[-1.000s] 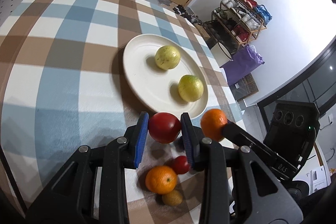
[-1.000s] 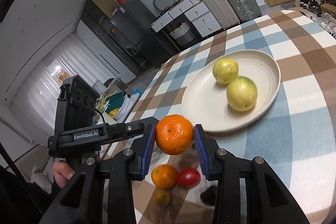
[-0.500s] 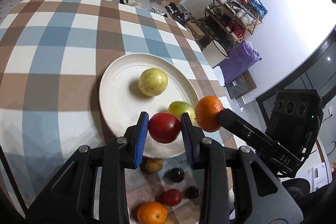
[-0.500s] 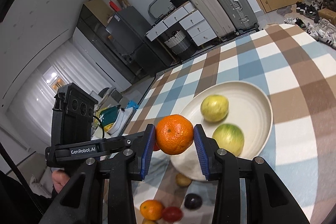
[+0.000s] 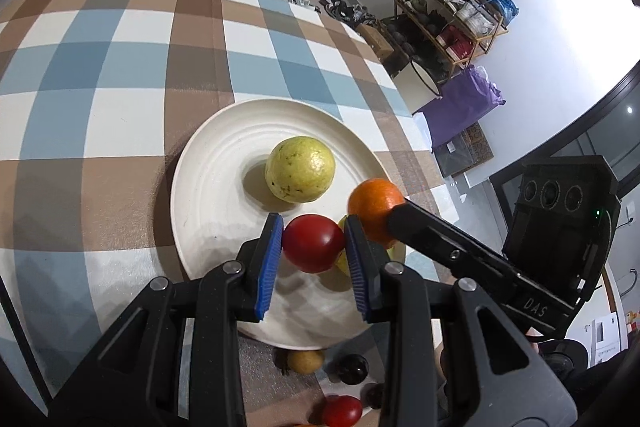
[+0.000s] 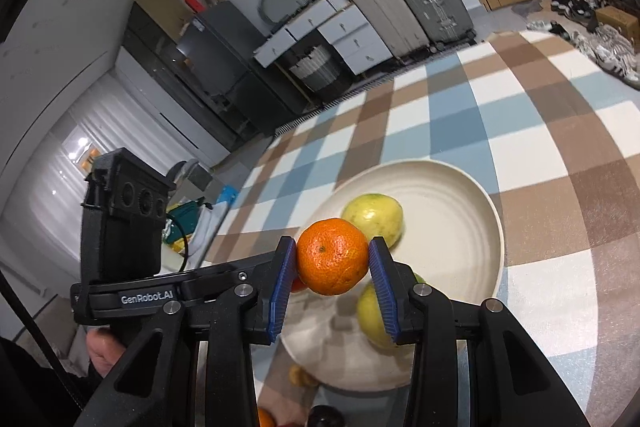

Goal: Organize fruits
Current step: 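Carry the orange and tomato onto the plate and open both grippers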

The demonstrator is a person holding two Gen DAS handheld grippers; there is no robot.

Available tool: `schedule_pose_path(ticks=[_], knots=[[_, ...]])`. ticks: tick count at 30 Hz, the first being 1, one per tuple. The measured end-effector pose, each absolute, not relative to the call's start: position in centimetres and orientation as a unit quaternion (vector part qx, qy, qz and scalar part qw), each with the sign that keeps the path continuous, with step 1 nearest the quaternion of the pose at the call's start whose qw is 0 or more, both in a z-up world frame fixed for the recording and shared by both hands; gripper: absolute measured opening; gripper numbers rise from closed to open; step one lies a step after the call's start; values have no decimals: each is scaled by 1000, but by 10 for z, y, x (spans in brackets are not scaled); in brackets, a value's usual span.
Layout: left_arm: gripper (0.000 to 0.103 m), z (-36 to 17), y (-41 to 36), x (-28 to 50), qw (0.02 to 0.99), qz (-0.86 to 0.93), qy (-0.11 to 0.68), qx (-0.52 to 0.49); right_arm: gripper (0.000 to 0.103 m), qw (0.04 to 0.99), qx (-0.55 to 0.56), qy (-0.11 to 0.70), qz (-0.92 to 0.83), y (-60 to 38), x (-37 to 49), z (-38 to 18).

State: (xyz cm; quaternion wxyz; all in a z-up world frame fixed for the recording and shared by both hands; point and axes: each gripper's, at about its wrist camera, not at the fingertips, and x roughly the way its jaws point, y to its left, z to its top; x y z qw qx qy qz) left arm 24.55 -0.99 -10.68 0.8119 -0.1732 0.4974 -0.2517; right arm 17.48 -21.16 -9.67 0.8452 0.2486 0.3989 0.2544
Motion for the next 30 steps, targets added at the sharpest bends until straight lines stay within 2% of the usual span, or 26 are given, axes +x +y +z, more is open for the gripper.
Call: schedule_pose_path(ticks=[13,15,21,25,30], knots=[[29,-120,-16,257,809,-248,505,-167,41,855,234,401,231,-209,178,-100],[29,-118,-16,256,812,-247,503,-162,49,858,234,395,229,-211,177,-97],[34,-110,-11,248,818,-242,497,-162,50,869,220,379,228,-212,171,-84],[42,-100,-7,237,827,-238,484,-157,52,876,220,366,225,-215,164,-75],[43,-88,-4,219,839,-231,472,-143,56,883,212,353,223,-214,153,-65]])
